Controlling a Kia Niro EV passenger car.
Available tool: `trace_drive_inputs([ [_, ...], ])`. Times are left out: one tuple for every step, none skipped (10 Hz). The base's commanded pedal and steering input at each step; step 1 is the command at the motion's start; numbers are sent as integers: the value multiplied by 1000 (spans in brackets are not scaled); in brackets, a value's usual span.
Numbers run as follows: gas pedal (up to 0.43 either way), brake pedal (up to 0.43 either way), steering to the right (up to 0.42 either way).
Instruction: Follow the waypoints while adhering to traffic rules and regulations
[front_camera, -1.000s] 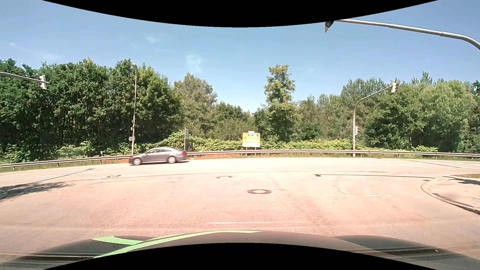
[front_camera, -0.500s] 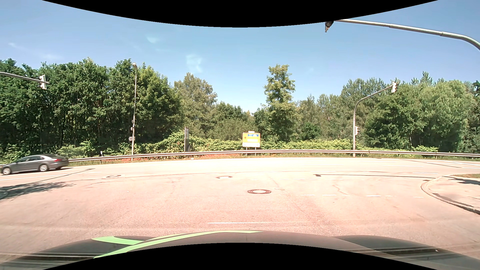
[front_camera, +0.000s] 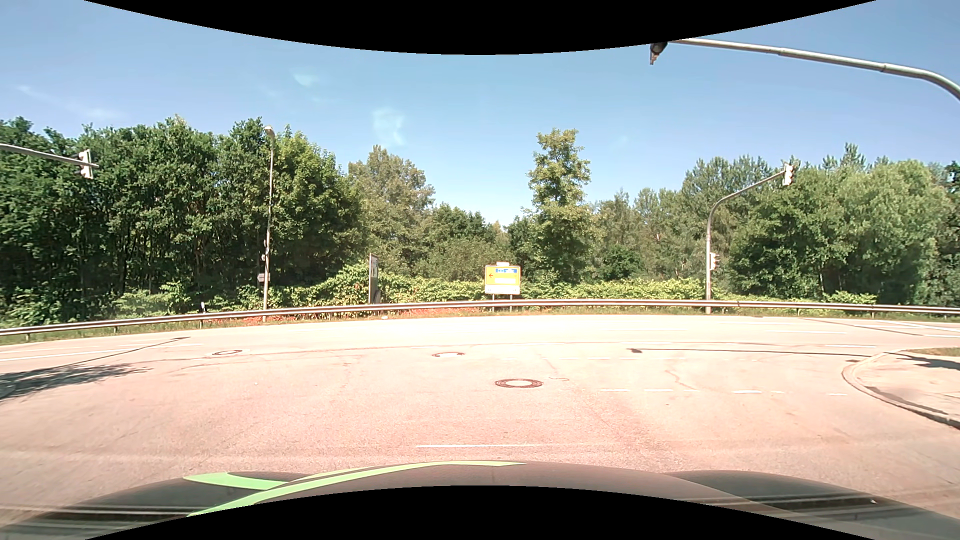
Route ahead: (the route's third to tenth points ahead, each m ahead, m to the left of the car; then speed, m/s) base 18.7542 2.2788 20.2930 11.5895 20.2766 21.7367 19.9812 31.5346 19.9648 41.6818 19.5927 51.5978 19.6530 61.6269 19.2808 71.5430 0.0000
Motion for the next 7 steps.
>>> trace_drive_inputs([
  [0, 360, -24],
  [0, 360, -24],
  [0, 360, -24],
  [0, 360, -24],
  [0, 360, -24],
  [0, 360, -24],
  [0, 360, -24],
])
